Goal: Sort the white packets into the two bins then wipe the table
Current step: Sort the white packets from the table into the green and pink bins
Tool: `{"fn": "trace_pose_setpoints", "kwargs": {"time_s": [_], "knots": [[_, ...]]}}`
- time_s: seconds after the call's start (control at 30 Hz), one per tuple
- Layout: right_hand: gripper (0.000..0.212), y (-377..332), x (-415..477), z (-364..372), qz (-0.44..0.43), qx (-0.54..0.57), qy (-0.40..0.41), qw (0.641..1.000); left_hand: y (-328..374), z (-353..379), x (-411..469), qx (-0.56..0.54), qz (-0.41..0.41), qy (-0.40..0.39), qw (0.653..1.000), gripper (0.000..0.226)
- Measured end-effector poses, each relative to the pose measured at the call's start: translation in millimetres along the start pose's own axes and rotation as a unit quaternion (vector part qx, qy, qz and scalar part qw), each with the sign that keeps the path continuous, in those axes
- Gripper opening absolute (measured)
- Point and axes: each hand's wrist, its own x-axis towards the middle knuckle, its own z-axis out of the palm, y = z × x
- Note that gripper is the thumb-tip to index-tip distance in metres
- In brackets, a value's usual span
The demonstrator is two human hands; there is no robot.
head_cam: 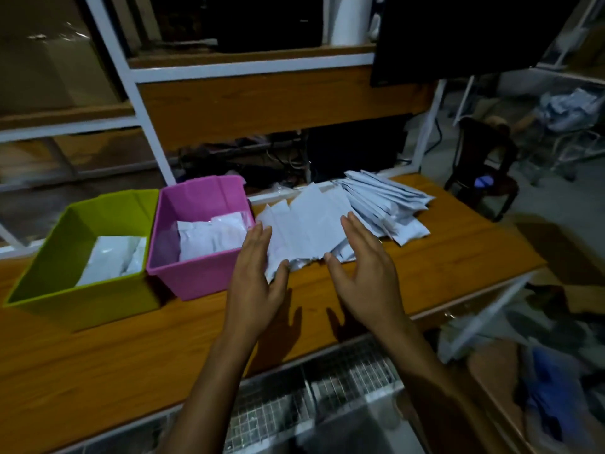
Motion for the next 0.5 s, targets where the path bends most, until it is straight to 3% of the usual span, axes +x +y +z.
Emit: {"fn": "trace_pose_setpoints", "kwargs": {"time_s": [0.2, 0.5], "knots": [[0.064, 35, 4, -9, 0.034, -0.017, -0.007, 0.999, 1, 35, 14, 0.003, -0.021, -0.035, 0.999, 0.06], [0.056, 106, 87, -6, 0.048, -0.04, -0.02, 0.998, -25, 112, 96, -0.019, -0.037, -0.041, 0.998, 0.059]]}}
